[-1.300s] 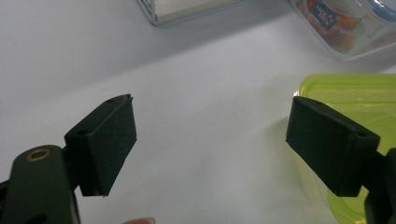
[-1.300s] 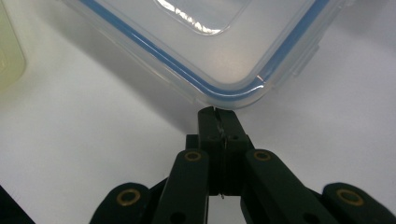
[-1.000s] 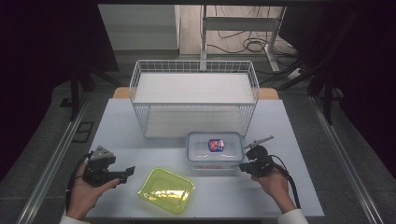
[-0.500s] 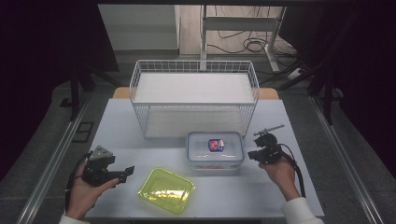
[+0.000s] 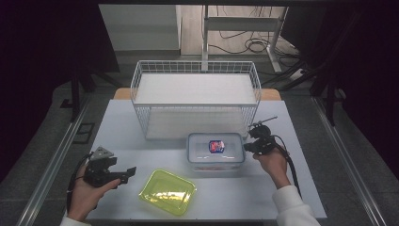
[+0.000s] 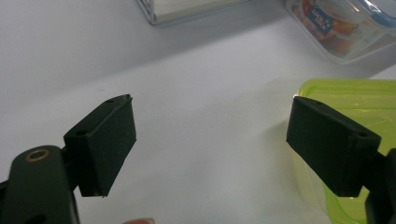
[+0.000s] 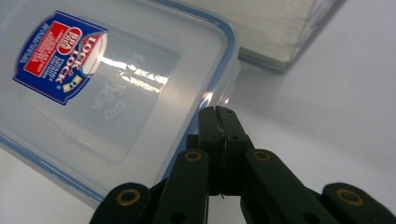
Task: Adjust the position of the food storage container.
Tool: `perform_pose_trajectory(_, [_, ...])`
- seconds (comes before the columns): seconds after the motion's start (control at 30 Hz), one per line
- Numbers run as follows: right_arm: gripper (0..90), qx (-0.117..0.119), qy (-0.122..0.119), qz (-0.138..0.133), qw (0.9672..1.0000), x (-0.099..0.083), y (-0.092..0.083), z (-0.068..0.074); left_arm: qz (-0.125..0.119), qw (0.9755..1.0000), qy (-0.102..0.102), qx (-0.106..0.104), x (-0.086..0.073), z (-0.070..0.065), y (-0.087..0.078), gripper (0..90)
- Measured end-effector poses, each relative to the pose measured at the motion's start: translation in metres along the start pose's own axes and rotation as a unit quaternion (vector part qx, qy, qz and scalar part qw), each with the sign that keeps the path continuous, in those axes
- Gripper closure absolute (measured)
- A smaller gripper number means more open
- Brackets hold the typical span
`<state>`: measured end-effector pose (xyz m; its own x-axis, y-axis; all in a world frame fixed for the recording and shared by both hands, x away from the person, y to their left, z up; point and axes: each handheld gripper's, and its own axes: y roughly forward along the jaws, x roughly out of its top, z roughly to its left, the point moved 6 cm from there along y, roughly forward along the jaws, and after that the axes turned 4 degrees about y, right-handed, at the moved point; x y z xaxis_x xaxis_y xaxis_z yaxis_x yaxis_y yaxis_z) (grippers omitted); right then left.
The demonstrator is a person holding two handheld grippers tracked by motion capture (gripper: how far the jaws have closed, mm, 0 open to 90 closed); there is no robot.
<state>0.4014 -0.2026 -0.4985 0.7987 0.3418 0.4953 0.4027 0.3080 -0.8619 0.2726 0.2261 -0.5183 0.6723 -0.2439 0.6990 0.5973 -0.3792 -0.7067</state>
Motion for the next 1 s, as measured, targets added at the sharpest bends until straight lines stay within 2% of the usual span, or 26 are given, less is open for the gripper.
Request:
perform_pose_trajectory(0.1, [89.0, 0.007, -0.001, -0.001, 1.0000, 0.001, 0.001, 0.005, 0.000, 1.0000, 0.000, 0.000, 0.001, -0.001, 0.002, 15.4])
perform_pose_trajectory(0.2, [89.0, 0.022, -0.008, -0.002, 0.9997, 0.004, 0.004, 0.017, 0.002, 1.0000, 0.002, -0.002, 0.001, -0.003, 0.004, 15.4])
perform_pose_trajectory(0.23, [89.0, 0.022, -0.008, -0.002, 0.9997, 0.004, 0.004, 0.017, 0.003, 1.0000, 0.002, -0.002, 0.001, -0.003, 0.004, 15.4])
perform_pose_trajectory(0.27, [89.1, 0.027, -0.014, -0.003, 0.9995, 0.006, 0.005, 0.024, 0.004, 1.0000, 0.002, -0.002, 0.000, -0.002, 0.004, 15.4])
perform_pose_trajectory(0.6, [89.0, 0.034, -0.028, -0.008, 0.9990, 0.014, 0.014, 0.043, 0.002, 1.0000, 0.001, 0.000, 0.000, 0.000, 0.003, 15.4])
perform_pose_trajectory(0.83, [89.0, 0.043, -0.032, -0.016, 0.9984, 0.015, 0.012, 0.046, 0.002, 1.0000, 0.000, 0.000, 0.000, 0.000, 0.003, 15.4])
perform_pose_trajectory(1.0, [89.0, 0.051, -0.023, -0.038, 0.9977, 0.012, -0.008, 0.038, 0.000, 1.0000, -0.004, 0.001, 0.001, 0.001, 0.002, 15.4])
